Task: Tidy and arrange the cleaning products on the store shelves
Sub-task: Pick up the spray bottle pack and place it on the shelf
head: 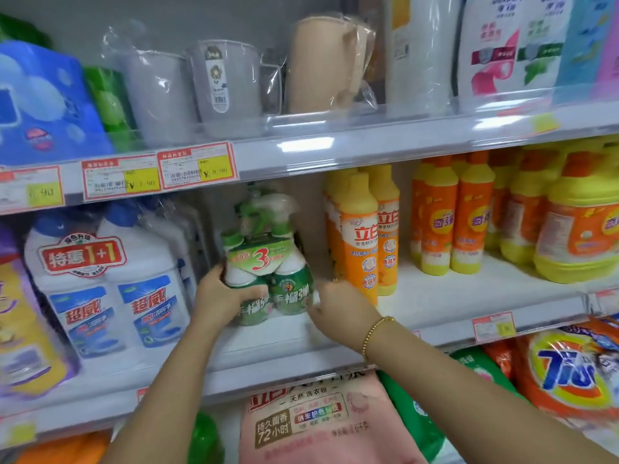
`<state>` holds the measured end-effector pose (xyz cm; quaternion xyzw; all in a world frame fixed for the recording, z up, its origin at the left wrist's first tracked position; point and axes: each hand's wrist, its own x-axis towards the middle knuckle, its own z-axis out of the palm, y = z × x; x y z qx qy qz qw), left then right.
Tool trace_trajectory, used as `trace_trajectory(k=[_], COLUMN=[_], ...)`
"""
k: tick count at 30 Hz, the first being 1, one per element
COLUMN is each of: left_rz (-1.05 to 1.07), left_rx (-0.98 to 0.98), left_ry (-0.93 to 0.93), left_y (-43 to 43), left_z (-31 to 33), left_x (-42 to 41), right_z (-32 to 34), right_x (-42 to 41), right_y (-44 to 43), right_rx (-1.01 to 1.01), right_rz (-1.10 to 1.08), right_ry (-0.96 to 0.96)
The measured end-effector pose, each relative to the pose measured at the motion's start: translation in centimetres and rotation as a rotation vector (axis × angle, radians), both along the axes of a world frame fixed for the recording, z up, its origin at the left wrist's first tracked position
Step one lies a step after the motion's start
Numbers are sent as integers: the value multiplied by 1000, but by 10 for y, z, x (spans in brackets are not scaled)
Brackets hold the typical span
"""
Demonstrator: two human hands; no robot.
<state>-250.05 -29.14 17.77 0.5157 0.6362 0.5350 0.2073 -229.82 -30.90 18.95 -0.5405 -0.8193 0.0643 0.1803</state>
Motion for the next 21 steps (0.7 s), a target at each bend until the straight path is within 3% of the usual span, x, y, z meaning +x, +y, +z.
trace_trajectory(k=[4,13,15,19,21], left_rz=[-39,-102,-52,173,165], left_rx=[-50,-117,-115,-157,-52], left_ry=[-34,-123,-73,247,278], left_y=[44,97,91,38,-3], left_z=[0,-9,-9,2,4], left_x=[-13,-34,-28,13,49], right_z=[-16,-14,-15,-11,-9], right_x=[-7,-4,-3,2,15], right_y=[13,28,26,20,12], right_rx=[-120,-103,-106,-139,-150], right_rz=[-23,-2,-2,47,115], right_ry=[-239,-278,-273,-292,-229])
